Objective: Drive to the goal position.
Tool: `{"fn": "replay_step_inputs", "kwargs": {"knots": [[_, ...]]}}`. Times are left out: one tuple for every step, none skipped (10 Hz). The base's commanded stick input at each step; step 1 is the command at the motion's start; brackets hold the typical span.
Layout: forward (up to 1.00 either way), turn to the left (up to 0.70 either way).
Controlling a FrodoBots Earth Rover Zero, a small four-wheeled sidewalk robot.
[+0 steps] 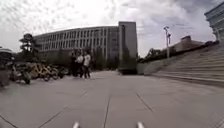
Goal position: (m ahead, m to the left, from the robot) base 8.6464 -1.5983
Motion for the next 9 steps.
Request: {"fn": "replay_step_inputs", "kwargs": {"knots": [[0.70,0.00],[0.70,0.00],[0.70,0.00],[0.70,0.00],[0.70,0.00],[0.70,0.00],[0.70,0.00],[0.70,0.00],[0.70,0.00]]}}
